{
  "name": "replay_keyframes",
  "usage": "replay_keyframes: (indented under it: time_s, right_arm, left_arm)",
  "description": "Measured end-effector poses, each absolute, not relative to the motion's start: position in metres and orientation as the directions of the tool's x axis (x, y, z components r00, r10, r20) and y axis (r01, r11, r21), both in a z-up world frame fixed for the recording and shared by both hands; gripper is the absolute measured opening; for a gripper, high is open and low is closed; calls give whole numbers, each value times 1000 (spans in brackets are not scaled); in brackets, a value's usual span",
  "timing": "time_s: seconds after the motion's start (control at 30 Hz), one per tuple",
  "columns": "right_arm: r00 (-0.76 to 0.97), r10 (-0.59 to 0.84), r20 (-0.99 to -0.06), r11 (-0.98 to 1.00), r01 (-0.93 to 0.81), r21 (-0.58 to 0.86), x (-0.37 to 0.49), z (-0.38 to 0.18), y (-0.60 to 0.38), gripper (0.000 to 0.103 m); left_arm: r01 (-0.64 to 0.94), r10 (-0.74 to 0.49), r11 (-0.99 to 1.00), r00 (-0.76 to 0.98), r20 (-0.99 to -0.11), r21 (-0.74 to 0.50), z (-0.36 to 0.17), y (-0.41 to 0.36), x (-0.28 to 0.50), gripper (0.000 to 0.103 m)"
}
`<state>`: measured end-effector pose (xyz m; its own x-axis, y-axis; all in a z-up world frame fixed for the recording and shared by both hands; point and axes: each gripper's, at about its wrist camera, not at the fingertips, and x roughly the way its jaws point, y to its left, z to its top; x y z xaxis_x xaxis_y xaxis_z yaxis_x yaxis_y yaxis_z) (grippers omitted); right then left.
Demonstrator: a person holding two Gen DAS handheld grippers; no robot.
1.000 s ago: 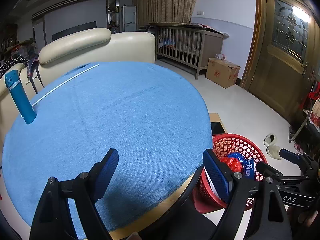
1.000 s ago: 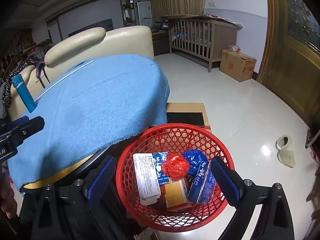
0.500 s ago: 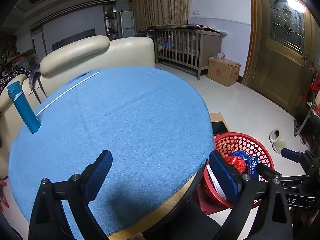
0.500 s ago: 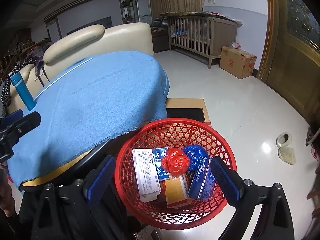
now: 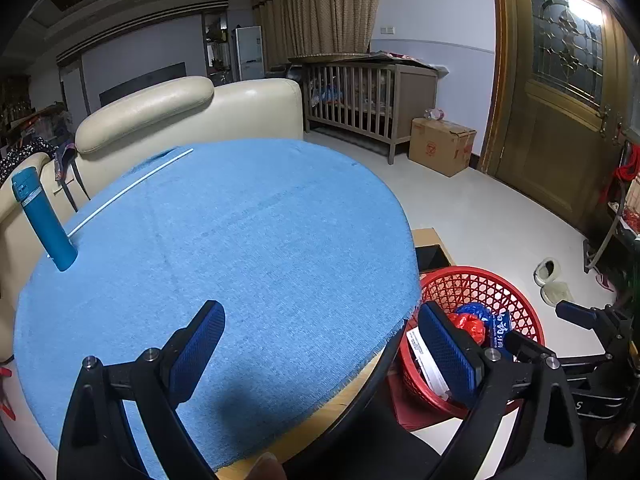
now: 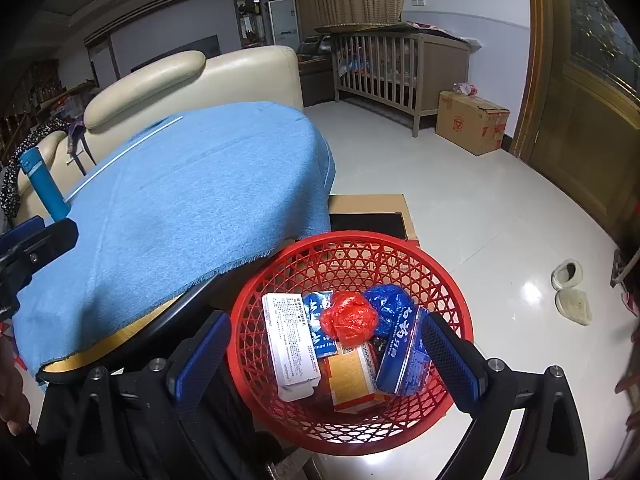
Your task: Collect trash
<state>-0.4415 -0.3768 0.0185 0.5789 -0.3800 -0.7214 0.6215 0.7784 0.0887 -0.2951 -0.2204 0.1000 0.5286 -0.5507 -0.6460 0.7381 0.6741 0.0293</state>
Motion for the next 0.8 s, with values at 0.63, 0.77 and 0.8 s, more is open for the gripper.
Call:
replay_keyframes:
  time_s: [0.63,0.77,0.8]
  right_arm:
    - [578,-404,-709,758,646,95,-446,19,-376,97]
    - [574,-411,-708,752,653,94,-447,19,-377,97]
    - [574,-412,-708,750,655,94,-448,19,-378,97]
  left_arm:
    - [756,-558,654,509,-655,29,98,-224,-298,97]
    - [754,-557,656,512,-654,32,99,-223,-299,97]
    - [755,-557,655,512,-654,32,99,-223,-299,97]
